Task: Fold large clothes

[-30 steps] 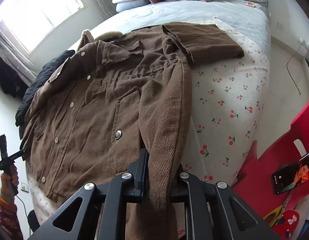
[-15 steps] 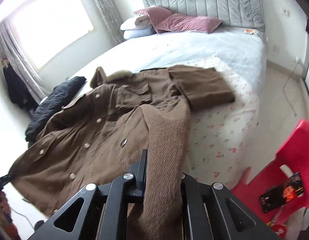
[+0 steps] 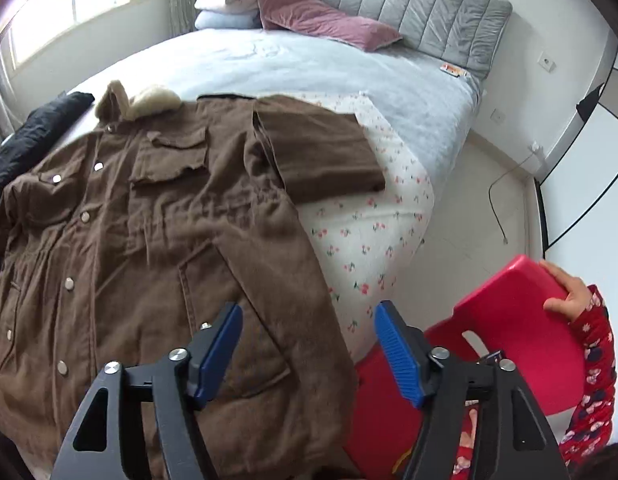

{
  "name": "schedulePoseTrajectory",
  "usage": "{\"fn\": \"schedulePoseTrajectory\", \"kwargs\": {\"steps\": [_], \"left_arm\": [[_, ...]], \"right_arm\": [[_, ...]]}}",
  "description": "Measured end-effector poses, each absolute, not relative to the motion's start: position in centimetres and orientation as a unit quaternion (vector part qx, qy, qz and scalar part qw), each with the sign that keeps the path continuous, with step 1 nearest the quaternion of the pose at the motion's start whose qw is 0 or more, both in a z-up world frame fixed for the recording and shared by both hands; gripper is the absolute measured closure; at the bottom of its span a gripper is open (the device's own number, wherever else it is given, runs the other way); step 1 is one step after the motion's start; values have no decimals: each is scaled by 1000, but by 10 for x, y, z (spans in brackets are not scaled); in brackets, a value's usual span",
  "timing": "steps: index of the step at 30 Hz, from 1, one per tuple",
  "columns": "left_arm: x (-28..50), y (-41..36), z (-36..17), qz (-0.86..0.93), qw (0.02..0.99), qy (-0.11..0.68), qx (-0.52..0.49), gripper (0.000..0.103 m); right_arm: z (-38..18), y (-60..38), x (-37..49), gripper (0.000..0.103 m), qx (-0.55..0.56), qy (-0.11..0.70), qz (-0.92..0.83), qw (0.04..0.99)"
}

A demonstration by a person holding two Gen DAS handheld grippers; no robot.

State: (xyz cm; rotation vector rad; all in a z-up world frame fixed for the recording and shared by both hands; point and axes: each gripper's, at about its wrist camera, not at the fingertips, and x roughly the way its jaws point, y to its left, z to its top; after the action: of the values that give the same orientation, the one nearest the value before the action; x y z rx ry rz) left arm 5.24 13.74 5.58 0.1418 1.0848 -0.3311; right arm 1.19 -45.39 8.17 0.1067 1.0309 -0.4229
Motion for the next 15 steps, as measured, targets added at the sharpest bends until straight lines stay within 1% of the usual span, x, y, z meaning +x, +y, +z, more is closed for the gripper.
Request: {"fn": "schedulePoseTrajectory", "kwargs": {"steps": [3, 6, 12, 15], "left_arm": [[78, 113, 68, -159, 858, 480, 88, 16], [102, 79, 60, -179, 861, 467, 97, 12], [144, 12, 20, -230, 837, 491, 74, 11], [160, -8, -7, -238, 846, 473, 61, 11]], "right_arm": [[92, -459, 33, 26, 53, 477, -188, 857], [81, -464, 75, 26, 53, 485, -179, 854], [31, -488, 162, 26, 87, 502, -161, 846], [8, -506, 199, 26, 93, 497, -164, 847]]}}
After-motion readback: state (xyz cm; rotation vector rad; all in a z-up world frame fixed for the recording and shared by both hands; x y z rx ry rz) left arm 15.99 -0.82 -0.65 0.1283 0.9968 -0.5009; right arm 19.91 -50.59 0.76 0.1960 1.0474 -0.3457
